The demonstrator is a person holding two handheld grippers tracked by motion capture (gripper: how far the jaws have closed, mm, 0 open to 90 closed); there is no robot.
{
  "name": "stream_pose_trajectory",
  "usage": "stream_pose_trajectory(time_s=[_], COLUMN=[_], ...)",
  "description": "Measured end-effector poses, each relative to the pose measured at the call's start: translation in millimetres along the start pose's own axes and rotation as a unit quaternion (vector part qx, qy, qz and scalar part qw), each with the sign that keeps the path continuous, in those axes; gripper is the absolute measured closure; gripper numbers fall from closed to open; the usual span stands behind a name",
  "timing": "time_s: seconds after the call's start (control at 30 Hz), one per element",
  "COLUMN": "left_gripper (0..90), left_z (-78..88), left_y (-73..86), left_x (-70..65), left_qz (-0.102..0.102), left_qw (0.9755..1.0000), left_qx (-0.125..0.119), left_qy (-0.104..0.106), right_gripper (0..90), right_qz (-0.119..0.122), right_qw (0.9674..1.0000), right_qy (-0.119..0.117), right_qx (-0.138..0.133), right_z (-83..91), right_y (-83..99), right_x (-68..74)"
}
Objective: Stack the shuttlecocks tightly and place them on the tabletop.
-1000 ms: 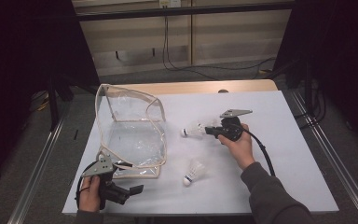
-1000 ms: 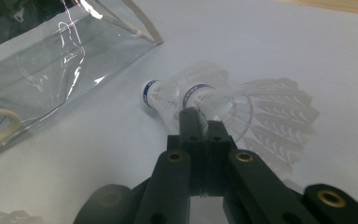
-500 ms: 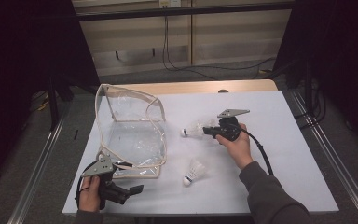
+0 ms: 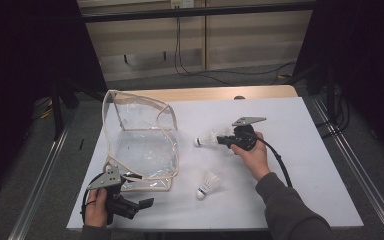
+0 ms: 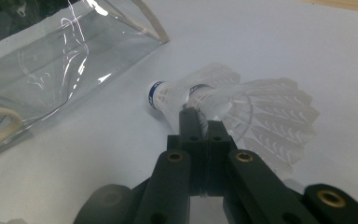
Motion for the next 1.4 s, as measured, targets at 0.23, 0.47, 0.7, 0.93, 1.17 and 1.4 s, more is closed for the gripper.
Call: stream_pose_trajectory(time_s=[0.23, 0.47, 0.7, 0.93, 1.17, 1.4], left_gripper=[2.1, 2.1, 2.1, 2.1, 2.1, 2.1], left_z=[-0.1, -0.2, 0.0, 0.1, 0.0, -0.1], left_y=[0.0, 0.1, 0.0, -0.1, -0.1, 0.0], left_x=[0.2, 0.2, 0.3, 0.3, 0.2, 0.4], left_qz=[0.001, 0.002, 0.001, 0.001, 0.001, 0.001], left_qw=[1.0, 1.0, 1.0, 1.0, 1.0, 1.0], left_qx=[-0.002, -0.002, -0.001, 0.0, 0.0, -0.001], left_qy=[0.001, 0.001, 0.001, 0.001, 0.0, 0.001], right_gripper=[89.7, 89.7, 89.7, 89.7, 89.6, 89.6], right_qz=[0.002, 0.004, 0.004, 0.008, 0.014, 0.016], right_qw=[1.0, 1.0, 0.9999, 0.9999, 0.9997, 0.9997], right_qy=[-0.002, -0.005, -0.01, -0.013, -0.018, -0.019], right_qx=[0.0, 0.001, 0.003, 0.006, 0.009, 0.01], right_z=[-2.5, -4.0, -5.0, -5.0, -5.7, -7.3], right_y=[-0.6, -0.7, 0.1, 0.7, 1.5, 2.1], right_x=[0.9, 2.3, 4.5, 5.9, 8.5, 9.1])
Point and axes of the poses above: each handheld gripper's, and its own axes: z roughly backward along the jaws, y roughly out of its underside, x roughly to its left, the point moved 3 cm from there along -z, roughly forward along the jaws, and after that the axes turned 5 degrees about y, right-handed, at the moved point
